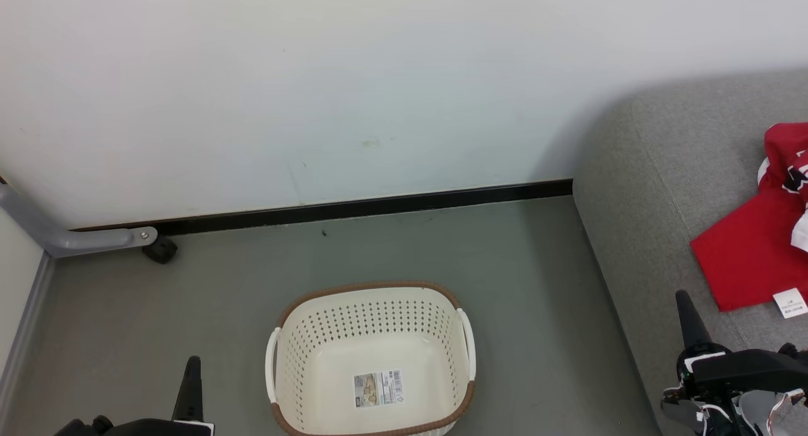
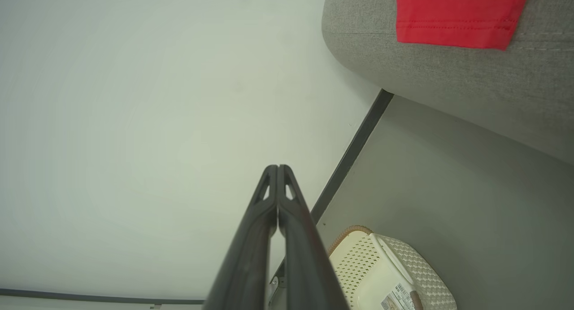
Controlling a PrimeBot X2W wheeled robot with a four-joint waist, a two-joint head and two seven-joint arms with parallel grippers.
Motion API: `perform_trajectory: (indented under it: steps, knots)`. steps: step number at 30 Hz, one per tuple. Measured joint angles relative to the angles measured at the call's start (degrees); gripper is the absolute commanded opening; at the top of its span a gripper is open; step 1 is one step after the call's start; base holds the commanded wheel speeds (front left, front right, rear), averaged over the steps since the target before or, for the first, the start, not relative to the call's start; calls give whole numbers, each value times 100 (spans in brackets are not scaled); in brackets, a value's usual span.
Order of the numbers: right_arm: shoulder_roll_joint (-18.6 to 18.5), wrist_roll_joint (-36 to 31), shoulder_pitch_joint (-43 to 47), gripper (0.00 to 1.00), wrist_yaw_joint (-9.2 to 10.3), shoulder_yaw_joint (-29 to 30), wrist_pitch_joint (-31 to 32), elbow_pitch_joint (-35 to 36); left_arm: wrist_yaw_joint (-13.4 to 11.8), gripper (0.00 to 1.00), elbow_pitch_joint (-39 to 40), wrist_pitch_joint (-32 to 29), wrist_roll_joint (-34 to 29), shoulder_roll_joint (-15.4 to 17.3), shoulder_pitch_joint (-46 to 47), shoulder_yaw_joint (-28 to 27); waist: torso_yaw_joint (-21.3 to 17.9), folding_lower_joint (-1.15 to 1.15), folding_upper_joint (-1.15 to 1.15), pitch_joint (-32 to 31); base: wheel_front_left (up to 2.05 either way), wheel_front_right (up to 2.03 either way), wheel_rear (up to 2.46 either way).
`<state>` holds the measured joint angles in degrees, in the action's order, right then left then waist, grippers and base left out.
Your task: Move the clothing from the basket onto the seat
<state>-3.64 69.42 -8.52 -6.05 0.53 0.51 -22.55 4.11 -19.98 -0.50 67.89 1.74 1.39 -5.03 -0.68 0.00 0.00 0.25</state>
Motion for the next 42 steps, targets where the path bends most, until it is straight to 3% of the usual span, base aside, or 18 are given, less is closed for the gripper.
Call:
perform_trajectory:
  steps: [28, 42]
  knots:
    - [100, 2111, 227, 0, -58, 699, 558, 476, 254, 0, 226, -579, 2234, 15, 230, -3, 66, 0, 0, -15, 0, 0, 0]
    - [110, 2186, 236, 0, -59, 738, 598, 504, 297, 0, 247, -598, 2290, 15, 296, -3, 68, 0, 0, -16, 0, 0, 0]
